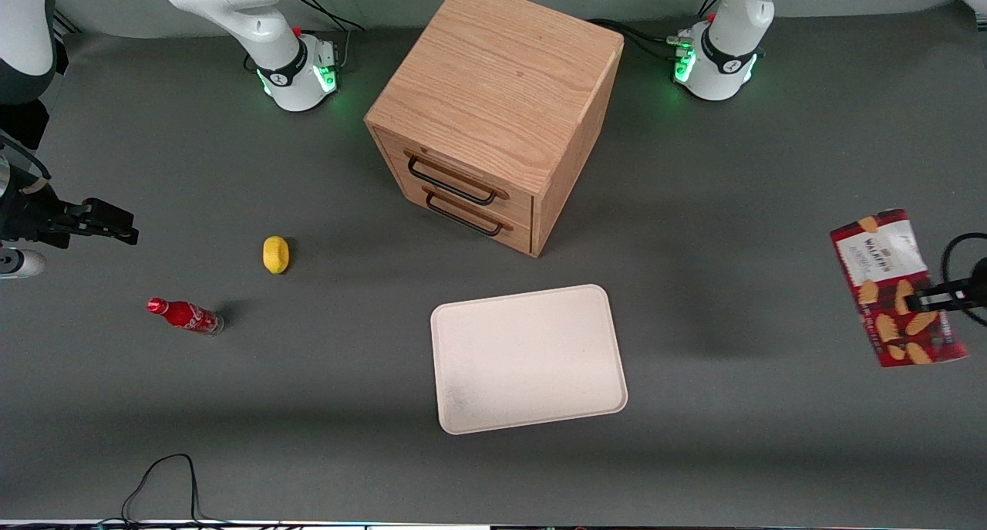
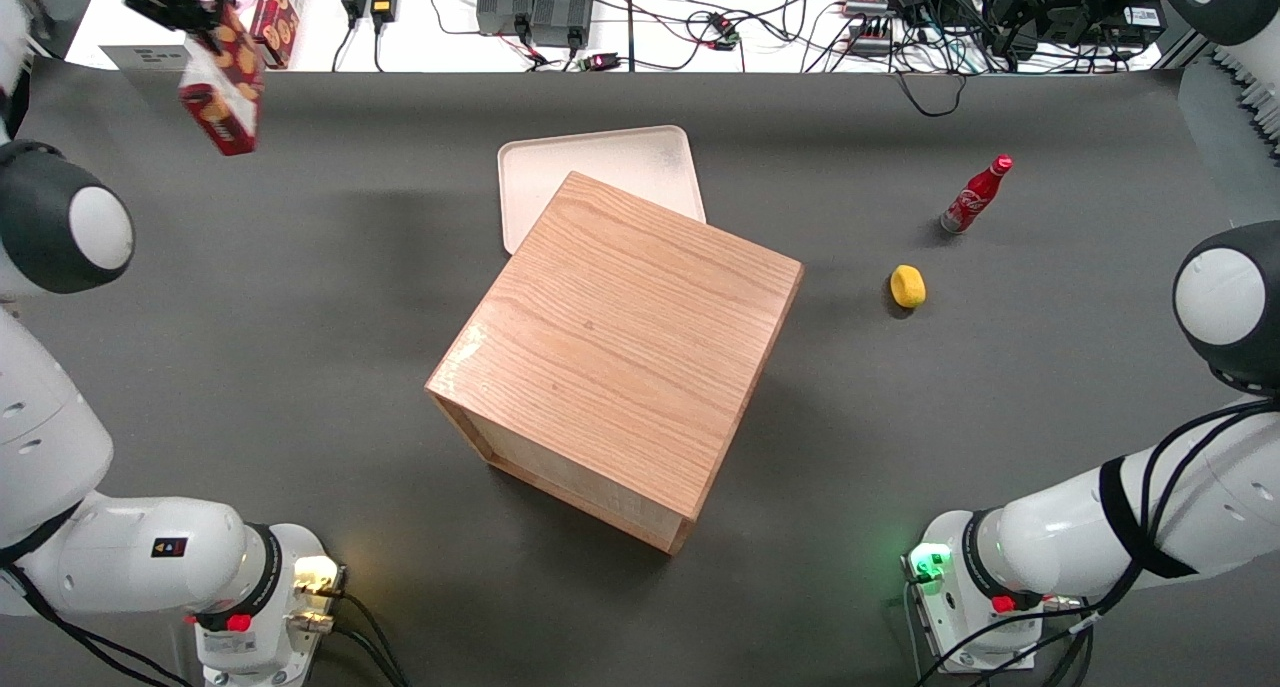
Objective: Place red cookie box on tray
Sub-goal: 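Lift the cookie box and carry it over the white tray, then lower the cookie box onto the tray's edge and open the left gripper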
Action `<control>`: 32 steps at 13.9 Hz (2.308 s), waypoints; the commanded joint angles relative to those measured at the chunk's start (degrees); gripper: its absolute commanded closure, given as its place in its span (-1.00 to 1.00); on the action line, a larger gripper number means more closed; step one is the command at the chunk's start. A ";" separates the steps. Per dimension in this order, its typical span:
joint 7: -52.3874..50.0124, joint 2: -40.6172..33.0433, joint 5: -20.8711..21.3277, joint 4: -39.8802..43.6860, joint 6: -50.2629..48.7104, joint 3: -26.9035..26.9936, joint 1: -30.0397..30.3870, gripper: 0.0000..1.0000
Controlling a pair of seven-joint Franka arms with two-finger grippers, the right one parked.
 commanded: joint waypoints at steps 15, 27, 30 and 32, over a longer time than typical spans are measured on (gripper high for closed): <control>-22.66 19.76 -0.14 2.01 24.60 -5.65 -20.51 1.00; -22.48 22.22 0.47 -2.39 32.70 -5.65 -21.48 1.00; -22.57 22.22 0.56 -2.47 32.70 -5.65 -21.48 0.67; -22.57 22.22 0.65 -2.47 32.70 -5.65 -21.48 -0.50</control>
